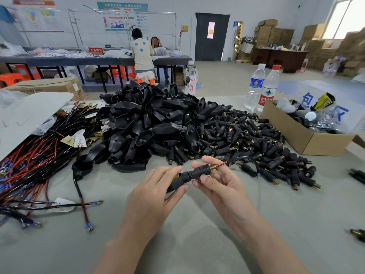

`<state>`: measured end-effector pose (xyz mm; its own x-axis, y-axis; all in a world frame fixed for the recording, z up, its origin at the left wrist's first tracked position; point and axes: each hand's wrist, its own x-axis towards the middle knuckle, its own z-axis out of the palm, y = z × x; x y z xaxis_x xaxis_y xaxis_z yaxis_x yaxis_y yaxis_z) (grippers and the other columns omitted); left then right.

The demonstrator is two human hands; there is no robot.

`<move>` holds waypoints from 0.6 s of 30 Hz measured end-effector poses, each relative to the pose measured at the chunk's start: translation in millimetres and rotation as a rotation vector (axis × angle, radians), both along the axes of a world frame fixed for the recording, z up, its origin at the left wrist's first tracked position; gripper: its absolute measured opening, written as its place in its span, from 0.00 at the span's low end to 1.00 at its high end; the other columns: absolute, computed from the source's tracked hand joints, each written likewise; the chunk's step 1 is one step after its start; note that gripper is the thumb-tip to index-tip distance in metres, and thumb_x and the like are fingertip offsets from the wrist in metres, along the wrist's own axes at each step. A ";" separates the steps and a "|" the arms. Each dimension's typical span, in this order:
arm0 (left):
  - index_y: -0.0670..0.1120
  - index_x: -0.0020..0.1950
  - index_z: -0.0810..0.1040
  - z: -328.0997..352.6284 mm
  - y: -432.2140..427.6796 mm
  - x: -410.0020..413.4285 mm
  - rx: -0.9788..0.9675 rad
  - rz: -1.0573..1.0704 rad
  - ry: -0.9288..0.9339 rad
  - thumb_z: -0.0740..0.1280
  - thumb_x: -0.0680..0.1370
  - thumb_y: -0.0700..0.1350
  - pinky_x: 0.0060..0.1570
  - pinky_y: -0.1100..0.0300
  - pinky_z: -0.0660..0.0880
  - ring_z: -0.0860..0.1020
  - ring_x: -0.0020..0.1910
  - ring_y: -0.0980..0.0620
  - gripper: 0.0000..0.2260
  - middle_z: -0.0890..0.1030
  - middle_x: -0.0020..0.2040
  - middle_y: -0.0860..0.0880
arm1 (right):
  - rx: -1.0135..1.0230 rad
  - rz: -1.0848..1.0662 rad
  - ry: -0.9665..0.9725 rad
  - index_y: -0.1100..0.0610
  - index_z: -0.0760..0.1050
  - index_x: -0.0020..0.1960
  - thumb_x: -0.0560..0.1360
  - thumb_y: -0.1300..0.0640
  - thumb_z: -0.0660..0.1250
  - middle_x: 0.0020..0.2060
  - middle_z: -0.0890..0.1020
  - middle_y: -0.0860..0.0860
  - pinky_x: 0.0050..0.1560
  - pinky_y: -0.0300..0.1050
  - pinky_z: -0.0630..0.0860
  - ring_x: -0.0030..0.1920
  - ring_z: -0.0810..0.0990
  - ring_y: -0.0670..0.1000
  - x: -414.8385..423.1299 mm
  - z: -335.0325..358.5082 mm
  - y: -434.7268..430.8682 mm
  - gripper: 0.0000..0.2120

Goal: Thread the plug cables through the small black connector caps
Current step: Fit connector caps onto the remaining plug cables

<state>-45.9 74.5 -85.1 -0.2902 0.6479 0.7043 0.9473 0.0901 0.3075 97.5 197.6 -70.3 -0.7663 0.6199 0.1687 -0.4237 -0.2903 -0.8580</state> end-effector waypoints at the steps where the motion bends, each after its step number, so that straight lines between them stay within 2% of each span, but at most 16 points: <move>1: 0.48 0.64 0.79 -0.4 0.2 -0.4 -0.001 -0.001 0.004 0.64 0.80 0.57 0.39 0.57 0.78 0.79 0.49 0.55 0.18 0.79 0.54 0.56 | 0.009 -0.004 -0.002 0.59 0.74 0.64 0.73 0.65 0.68 0.60 0.82 0.59 0.57 0.45 0.79 0.56 0.81 0.54 0.1 -0.2 0.1 0.20; 7: 0.48 0.64 0.79 -2.8 0.2 -2.6 -0.032 -0.009 0.007 0.64 0.80 0.57 0.40 0.54 0.79 0.79 0.50 0.54 0.18 0.79 0.54 0.56 | 0.061 -0.035 -0.020 0.58 0.77 0.62 0.72 0.64 0.68 0.58 0.83 0.58 0.56 0.45 0.79 0.53 0.81 0.54 -1.1 -3.2 1.3 0.19; 11: 0.48 0.64 0.79 -3.2 0.3 -2.5 -0.050 0.002 0.000 0.64 0.79 0.58 0.39 0.53 0.79 0.80 0.50 0.53 0.19 0.80 0.54 0.56 | 0.150 -0.056 -0.059 0.56 0.78 0.61 0.77 0.68 0.66 0.58 0.83 0.56 0.56 0.45 0.78 0.52 0.80 0.54 0.3 -6.1 3.4 0.16; 15: 0.49 0.64 0.80 -4.0 0.9 -2.4 -0.061 0.007 0.003 0.64 0.79 0.59 0.39 0.53 0.80 0.80 0.50 0.53 0.19 0.80 0.54 0.56 | 0.180 -0.062 -0.073 0.54 0.78 0.60 0.74 0.63 0.68 0.56 0.84 0.55 0.57 0.44 0.78 0.53 0.81 0.53 -0.5 -6.4 4.5 0.16; 18: 0.48 0.63 0.80 -4.7 1.2 -3.5 -0.060 0.006 0.005 0.64 0.79 0.59 0.38 0.53 0.80 0.80 0.49 0.53 0.19 0.80 0.53 0.56 | 0.189 -0.065 -0.095 0.52 0.79 0.59 0.76 0.67 0.66 0.56 0.85 0.55 0.58 0.44 0.78 0.55 0.82 0.53 -0.6 -8.3 5.8 0.16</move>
<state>-49.5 75.8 -89.8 -0.2904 0.6873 0.6658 0.9483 0.1136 0.2964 96.8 203.4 -78.6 -0.7440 0.6324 0.2158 -0.3511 -0.0952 -0.9315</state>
